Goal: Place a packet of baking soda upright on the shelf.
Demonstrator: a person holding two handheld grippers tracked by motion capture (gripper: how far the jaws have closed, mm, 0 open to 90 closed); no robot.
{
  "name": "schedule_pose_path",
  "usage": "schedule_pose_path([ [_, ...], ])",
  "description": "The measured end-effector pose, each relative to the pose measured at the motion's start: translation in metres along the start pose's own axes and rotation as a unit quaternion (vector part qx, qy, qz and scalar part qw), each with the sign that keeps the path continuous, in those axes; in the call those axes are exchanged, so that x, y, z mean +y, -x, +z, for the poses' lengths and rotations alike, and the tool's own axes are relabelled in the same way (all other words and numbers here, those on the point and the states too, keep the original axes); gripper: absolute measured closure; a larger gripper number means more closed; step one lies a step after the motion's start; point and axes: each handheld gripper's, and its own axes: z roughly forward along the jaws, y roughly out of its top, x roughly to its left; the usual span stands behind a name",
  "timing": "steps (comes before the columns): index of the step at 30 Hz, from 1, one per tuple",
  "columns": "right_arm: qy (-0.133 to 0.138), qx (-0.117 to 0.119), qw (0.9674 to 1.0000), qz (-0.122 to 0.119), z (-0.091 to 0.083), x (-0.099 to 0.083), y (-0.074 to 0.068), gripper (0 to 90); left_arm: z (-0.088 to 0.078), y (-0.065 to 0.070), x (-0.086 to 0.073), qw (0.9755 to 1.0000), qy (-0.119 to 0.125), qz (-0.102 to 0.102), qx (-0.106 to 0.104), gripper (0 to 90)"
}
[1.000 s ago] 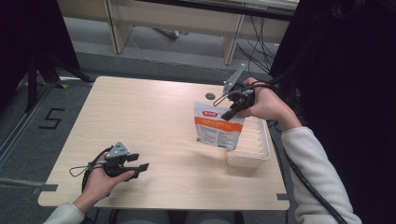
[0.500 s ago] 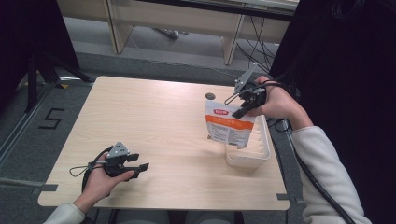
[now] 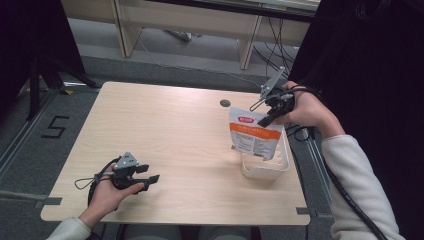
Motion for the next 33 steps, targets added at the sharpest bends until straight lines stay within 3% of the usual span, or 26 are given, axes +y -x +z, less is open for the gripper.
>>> schedule_pose_path([
  [31,-0.026,-0.005,0.9996,0.013,-0.011,-0.024,0.013,90.0,0.001,0.000,0.000,1.0000,-0.002,-0.005,-0.001,39.0],
  [33,-0.026,-0.001,0.9996,0.006,-0.011,-0.025,0.014,90.0,0.001,0.000,0.000,1.0000,-0.002,-0.004,-0.001,39.0],
])
